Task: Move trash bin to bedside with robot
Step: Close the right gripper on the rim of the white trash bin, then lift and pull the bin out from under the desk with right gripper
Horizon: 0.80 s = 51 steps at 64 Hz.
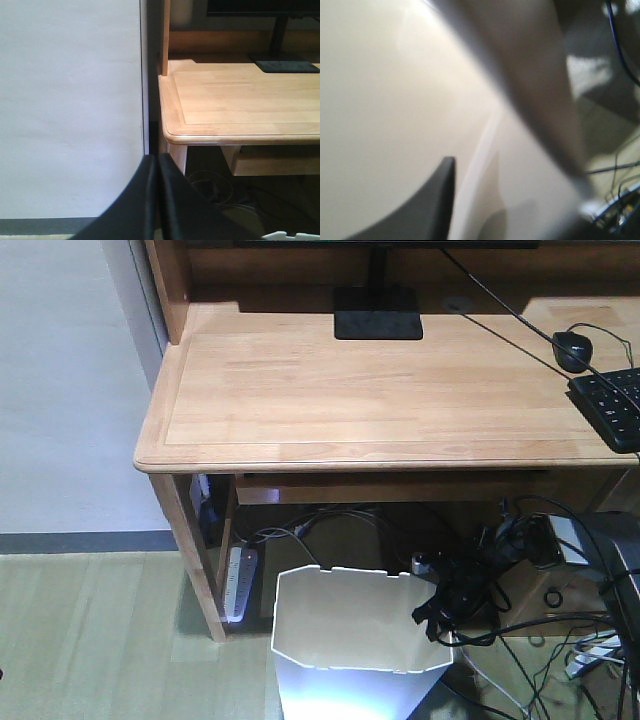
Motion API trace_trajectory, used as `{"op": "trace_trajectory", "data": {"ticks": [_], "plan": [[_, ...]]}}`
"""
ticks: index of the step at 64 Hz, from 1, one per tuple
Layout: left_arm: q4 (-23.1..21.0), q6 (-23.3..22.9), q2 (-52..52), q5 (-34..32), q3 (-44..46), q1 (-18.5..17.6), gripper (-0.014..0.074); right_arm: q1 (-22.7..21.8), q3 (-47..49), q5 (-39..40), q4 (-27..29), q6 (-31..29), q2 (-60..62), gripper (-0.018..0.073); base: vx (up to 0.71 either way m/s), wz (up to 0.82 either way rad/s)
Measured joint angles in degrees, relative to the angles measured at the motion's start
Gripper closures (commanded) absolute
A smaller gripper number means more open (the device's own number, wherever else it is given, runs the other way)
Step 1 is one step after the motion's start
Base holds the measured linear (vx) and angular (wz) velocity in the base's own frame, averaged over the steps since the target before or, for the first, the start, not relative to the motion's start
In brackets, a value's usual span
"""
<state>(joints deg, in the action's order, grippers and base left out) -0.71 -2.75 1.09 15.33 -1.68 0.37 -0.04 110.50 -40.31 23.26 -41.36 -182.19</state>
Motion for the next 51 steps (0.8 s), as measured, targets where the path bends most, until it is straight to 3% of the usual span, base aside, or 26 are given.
{"op": "trace_trajectory", "data": {"ticks": [27,39,51], "plan": [[0.00,0.00,0.00,0.00,0.00,0.00,0.0602,-3.18,1.52,-0.25,0.43,-1.35,-0.38,0.0565,0.00,0.00],[0.00,0.00,0.00,0.00,0.00,0.00,0.0602,-3.59,1.47,-0.24,3.25,1.30,0.01,0.0565,0.00,0.00],[0.00,0.00,0.00,0.00,0.00,0.00,0.0602,-3.59,-2.86,2.91,4.33,0.94,4.48,0.0565,0.00,0.00]]}}
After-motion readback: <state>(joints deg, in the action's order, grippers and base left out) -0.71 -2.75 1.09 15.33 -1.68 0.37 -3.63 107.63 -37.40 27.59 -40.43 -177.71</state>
